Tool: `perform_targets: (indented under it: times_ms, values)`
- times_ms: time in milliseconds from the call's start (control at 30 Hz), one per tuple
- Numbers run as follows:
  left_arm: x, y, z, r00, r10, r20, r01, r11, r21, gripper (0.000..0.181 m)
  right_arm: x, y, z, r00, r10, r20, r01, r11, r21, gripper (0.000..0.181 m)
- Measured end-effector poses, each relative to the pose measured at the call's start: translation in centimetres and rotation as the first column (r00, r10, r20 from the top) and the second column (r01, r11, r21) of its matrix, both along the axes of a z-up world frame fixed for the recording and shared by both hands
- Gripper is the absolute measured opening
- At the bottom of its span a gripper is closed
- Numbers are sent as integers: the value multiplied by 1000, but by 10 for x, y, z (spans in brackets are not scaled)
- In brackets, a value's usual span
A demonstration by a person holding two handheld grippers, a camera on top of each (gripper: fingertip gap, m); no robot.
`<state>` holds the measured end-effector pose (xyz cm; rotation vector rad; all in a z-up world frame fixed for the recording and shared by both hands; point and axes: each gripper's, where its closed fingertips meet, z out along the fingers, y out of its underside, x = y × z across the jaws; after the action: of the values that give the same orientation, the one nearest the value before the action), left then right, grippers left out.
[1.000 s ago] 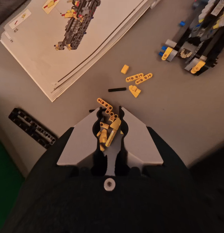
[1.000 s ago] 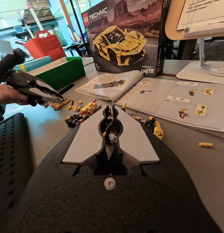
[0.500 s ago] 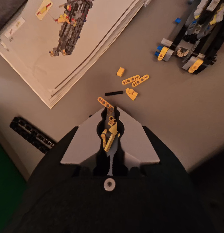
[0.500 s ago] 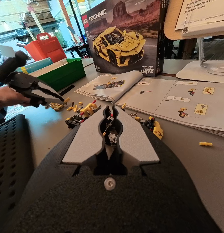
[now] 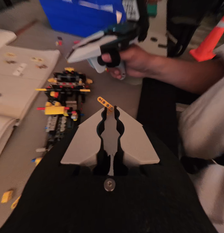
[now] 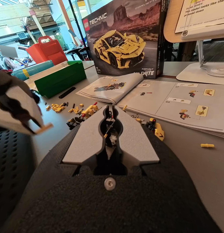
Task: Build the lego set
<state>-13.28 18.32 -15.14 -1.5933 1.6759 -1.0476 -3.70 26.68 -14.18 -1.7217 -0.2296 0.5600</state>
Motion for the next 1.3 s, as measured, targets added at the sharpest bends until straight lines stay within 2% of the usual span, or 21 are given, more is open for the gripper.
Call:
perform_targets:
  times_ms: [33,133,267,467,633,733,867,967,1067,1167,1300]
  values:
    - [11,-5,-16,998,-6,-57,7,1000,23,12,-2,-1,0,1000,5,-4,-5,1000,-1,4]
    - [38,-16,-48,989,-3,-148,19,994,105,12,-6,-4,-1,1000,16,-13,-16,1000,-1,4]
    - [59,-35,-68,979,-29,-201,44,996,75,11,-10,-7,3,1000,26,-5,-26,1000,15,4]
    - [61,-30,-85,969,7,-248,24,992,122,12,-11,-7,7,999,38,-33,-37,999,21,4]
    - [61,-25,-86,974,38,-224,-7,990,139,12,-14,-12,12,998,39,-40,-37,998,40,5]
    - [59,-27,-78,981,24,-195,-6,996,93,27,-6,-22,16,999,10,-35,-8,998,58,9]
    - [45,-8,-37,999,49,-13,-47,996,81,35,41,-58,8,992,-124,-8,124,992,2,11]
    - [25,19,-1,980,67,186,-86,991,98,34,99,-91,-10,945,-294,140,306,950,-70,12]
    - [9,35,23,952,70,297,-78,997,17,34,148,-119,-38,880,-380,285,440,877,-191,12]
    - [2,46,29,932,91,350,-69,995,-75,33,174,-124,-60,848,-418,325,506,821,-266,14]
    - [1,53,24,926,116,360,-84,991,-102,33,181,-106,-72,842,-404,357,508,817,-273,15]
